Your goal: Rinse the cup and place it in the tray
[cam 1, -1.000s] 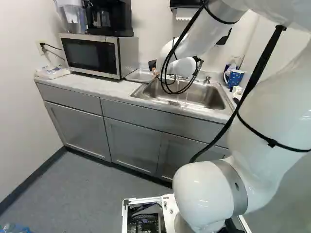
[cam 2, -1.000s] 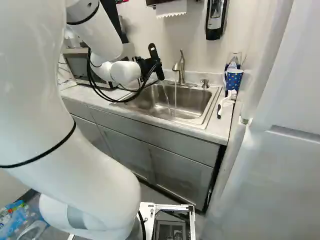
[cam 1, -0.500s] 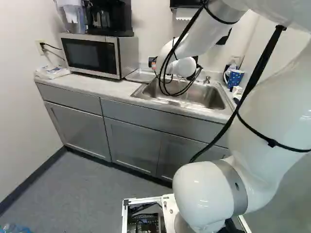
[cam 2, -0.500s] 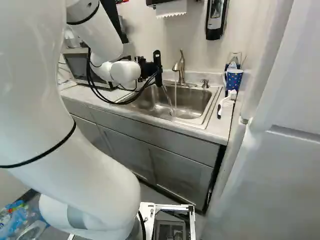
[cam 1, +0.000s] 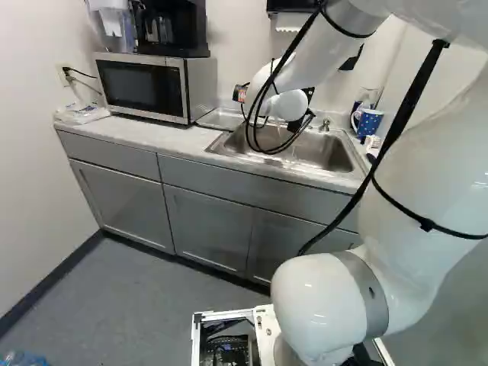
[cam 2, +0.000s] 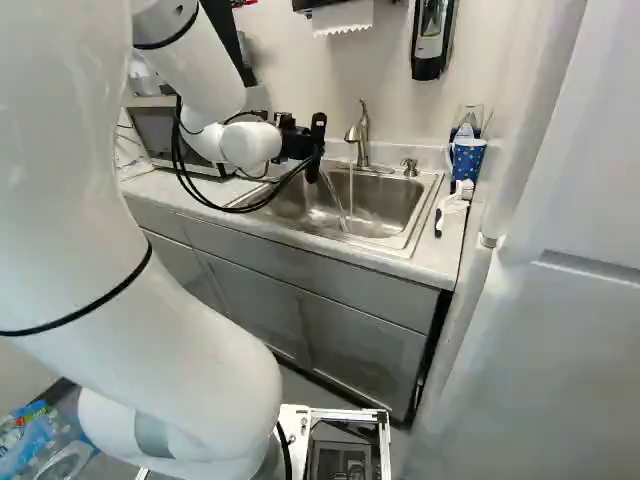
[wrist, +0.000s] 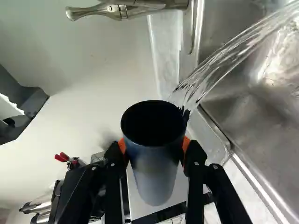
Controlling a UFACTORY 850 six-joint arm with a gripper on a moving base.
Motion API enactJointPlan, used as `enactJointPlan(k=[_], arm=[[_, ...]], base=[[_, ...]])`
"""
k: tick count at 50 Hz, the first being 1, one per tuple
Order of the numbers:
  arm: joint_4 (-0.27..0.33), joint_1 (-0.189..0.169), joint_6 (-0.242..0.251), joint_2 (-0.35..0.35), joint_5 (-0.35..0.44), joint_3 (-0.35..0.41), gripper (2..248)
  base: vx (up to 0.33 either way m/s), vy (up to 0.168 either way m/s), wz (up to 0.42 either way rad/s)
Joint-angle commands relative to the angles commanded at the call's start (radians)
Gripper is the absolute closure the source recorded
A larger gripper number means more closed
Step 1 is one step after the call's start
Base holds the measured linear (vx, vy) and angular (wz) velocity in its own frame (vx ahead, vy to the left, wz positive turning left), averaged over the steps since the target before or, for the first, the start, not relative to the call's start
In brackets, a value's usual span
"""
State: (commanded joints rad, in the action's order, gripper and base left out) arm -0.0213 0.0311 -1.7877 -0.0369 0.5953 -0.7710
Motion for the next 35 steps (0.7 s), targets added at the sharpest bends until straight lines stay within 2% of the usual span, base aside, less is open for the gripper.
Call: enactJointPlan(k=[17, 23, 35], arm=[[0.0, 0.0, -0.006, 0.0, 0.0, 0.0, 125], [0.0, 0.0, -0.049, 0.0, 0.0, 0.0, 125], [0.0, 0.0, -0.169, 0.0, 0.0, 0.0, 125]], base=[[0.0, 0.0, 0.0], [0.0, 0.0, 0.0], [0.0, 0.0, 0.0]])
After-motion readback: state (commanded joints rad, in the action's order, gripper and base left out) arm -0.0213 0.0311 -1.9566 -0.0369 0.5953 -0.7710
